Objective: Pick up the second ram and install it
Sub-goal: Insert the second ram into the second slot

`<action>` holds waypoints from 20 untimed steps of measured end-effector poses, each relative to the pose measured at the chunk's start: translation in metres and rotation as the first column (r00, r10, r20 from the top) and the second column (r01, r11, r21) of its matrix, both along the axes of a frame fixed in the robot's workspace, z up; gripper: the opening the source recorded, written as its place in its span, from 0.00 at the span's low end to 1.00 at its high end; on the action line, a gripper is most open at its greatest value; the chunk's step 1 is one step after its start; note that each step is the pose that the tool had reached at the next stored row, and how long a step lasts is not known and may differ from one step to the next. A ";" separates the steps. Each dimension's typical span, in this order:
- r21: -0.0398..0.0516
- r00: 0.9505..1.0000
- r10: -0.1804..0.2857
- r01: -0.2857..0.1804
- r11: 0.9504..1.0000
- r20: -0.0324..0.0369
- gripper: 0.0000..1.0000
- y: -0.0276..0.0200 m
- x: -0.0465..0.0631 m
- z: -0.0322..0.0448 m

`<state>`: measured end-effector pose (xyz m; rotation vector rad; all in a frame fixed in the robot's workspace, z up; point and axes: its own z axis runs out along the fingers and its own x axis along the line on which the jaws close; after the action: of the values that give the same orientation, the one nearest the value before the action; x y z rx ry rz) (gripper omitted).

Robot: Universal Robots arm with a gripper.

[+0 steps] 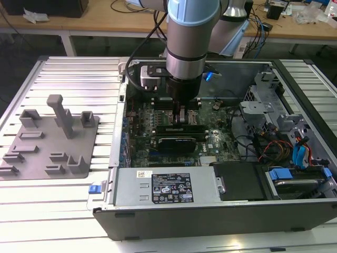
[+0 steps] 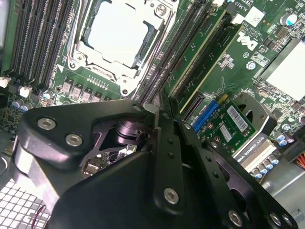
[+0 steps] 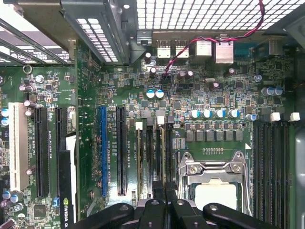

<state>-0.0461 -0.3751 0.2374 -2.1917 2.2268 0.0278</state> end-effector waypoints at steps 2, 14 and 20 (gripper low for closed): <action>0.000 1.000 0.000 0.000 1.000 0.000 0.09 -0.0001 0.000 -0.0001; 0.000 1.000 0.000 0.000 1.000 0.000 0.09 0.0000 0.000 -0.0012; 0.000 1.000 0.000 0.000 1.000 0.000 0.09 0.0000 0.000 -0.0013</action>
<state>-0.0459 -0.3751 0.2361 -2.1915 2.2267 0.0283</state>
